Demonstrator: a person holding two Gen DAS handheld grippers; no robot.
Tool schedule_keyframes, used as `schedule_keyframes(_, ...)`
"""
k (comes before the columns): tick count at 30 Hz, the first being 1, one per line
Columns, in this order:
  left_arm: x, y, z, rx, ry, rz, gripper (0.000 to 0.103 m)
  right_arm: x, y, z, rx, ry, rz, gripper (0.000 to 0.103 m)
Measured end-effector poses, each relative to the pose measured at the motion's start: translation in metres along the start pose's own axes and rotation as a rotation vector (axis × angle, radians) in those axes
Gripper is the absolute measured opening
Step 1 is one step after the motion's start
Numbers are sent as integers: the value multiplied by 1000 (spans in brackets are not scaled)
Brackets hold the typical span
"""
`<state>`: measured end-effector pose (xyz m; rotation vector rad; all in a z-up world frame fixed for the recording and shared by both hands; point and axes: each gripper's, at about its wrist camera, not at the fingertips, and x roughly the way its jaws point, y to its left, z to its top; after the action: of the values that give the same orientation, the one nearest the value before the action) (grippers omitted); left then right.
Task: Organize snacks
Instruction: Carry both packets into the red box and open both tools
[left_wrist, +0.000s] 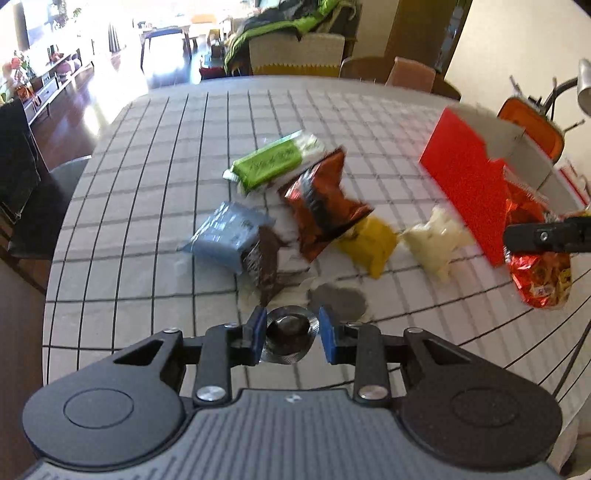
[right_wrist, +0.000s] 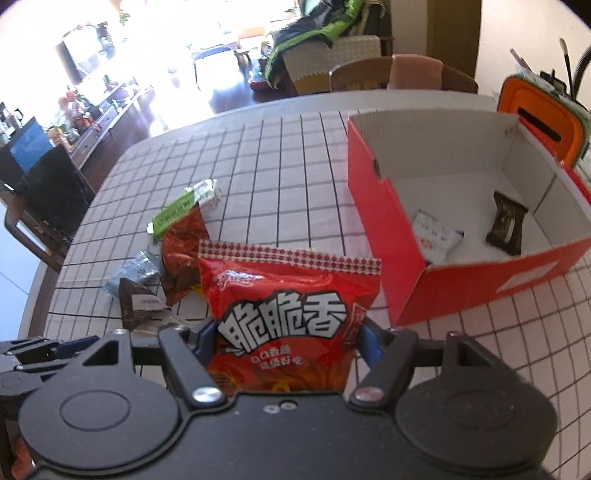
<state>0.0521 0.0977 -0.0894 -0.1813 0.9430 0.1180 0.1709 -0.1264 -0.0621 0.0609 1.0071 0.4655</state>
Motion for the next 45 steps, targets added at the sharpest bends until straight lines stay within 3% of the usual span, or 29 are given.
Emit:
schedule_keyframes(12,-21,-87,51,54,-123,-40,29,-27,-74,35,-38,-71,-9,72)
schedule_keyframes(22,3,-183,102,155,-153,-97,29,-30,-157,70,-29,-92,-23,72)
schedule_keyframes(34,67,-272,149,239,-41,-137,30,3,-227,106,-85,-32,-38,72)
schedule_keyframes(40,103,-295,160,273,41,-120,30,33,-234,125,-162,5,-6,72)
schedule_keyframes(45,132,-307,166,296,121,-86,30,70,-231,133,-213,98,-4,72)
